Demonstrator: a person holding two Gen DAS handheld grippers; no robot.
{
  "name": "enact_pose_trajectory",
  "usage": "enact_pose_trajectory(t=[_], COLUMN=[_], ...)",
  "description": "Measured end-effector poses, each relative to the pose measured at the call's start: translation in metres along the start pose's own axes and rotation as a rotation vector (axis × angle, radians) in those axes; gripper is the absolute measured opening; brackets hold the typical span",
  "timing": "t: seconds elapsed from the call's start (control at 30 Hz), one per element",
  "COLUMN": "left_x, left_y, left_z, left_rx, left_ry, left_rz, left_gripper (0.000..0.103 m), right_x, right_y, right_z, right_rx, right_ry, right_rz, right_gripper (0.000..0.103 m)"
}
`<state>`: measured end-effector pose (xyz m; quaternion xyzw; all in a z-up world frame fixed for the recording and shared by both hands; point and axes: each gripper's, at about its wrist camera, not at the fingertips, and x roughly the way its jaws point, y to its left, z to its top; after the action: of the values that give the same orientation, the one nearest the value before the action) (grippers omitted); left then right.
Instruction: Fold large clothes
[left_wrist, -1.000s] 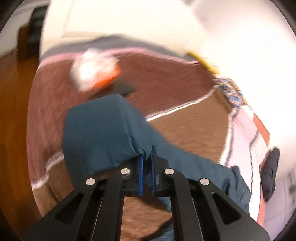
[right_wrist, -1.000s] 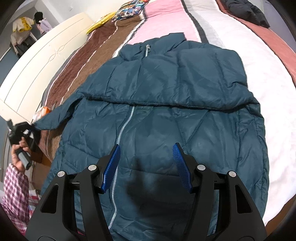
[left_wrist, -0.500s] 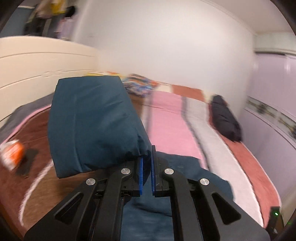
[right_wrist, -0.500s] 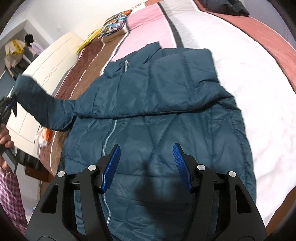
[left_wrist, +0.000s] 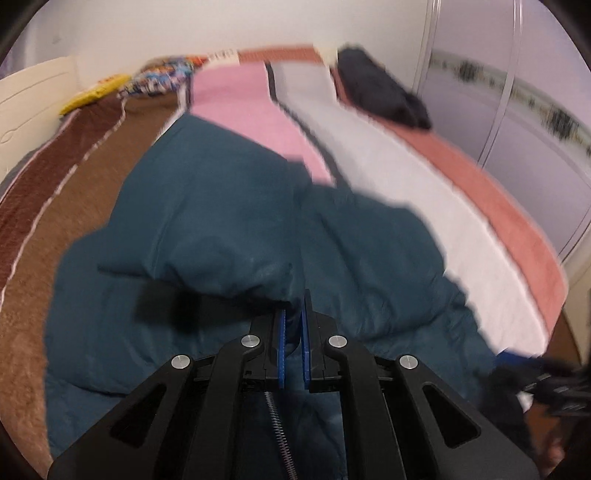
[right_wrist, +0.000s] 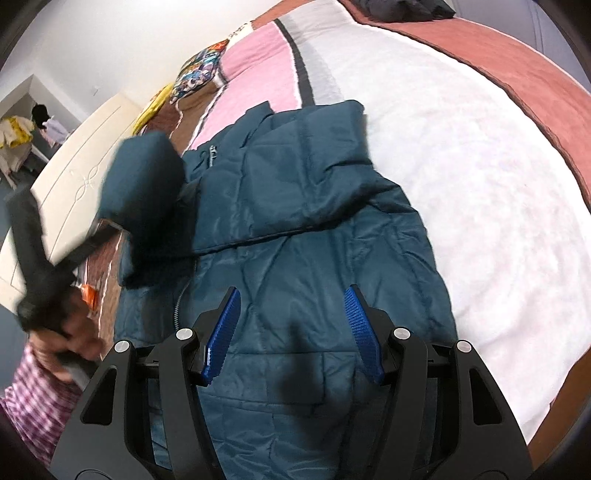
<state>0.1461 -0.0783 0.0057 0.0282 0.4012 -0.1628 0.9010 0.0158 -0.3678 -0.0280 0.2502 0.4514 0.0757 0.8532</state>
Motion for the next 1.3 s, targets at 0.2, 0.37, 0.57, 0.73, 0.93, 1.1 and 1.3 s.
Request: enact_pose_trajectory(t=[0.2, 0.37, 0.57, 0.73, 0.93, 1.1, 1.3], left_x=[0.027, 0.020, -0.026, -0.057, -0.074, -0.082, -0.072], left_y=[-0.006, -0.015, -0.011, 0.010, 0.073, 0.139, 0.187], left_z=[-0.016, -0.027, -0.041, -0.053, -0.060, -0.052, -0.038], left_rx=[0.008, 0.036, 0.052, 0.005, -0.096, -0.196, -0.271], left_ry=[0.121, 0.147, 0.102, 0.053, 0.009, -0.029, -0.041], left_rz=[-0.021, -0.057, -0.134, -0.105, 0.069, 0.248, 0.365], left_gripper=[0.043, 0.058, 0.059, 0.059, 0.059, 0.059, 0.059], right_x=[0.004, 0.007, 0.011, 0.023, 0.042, 0.069, 0.087], right_y=[-0.007, -0.003, 0.007, 0.014, 0.025, 0.038, 0.041], right_z=[0.000, -0.001, -0.001, 0.004, 0.025, 0.041, 0.048], right_rx=[0.018, 0.010, -0.006, 0.014, 0.071, 0.079, 0.092], right_ry=[0.009, 0.018, 0.030, 0.064, 0.081, 0.102, 0.137], right_rz=[0.002, 0.008, 0.023, 0.067, 0.135, 0.085, 0.034], right_gripper=[0.059, 0.059, 0.059, 0.059, 0.059, 0.059, 0.009])
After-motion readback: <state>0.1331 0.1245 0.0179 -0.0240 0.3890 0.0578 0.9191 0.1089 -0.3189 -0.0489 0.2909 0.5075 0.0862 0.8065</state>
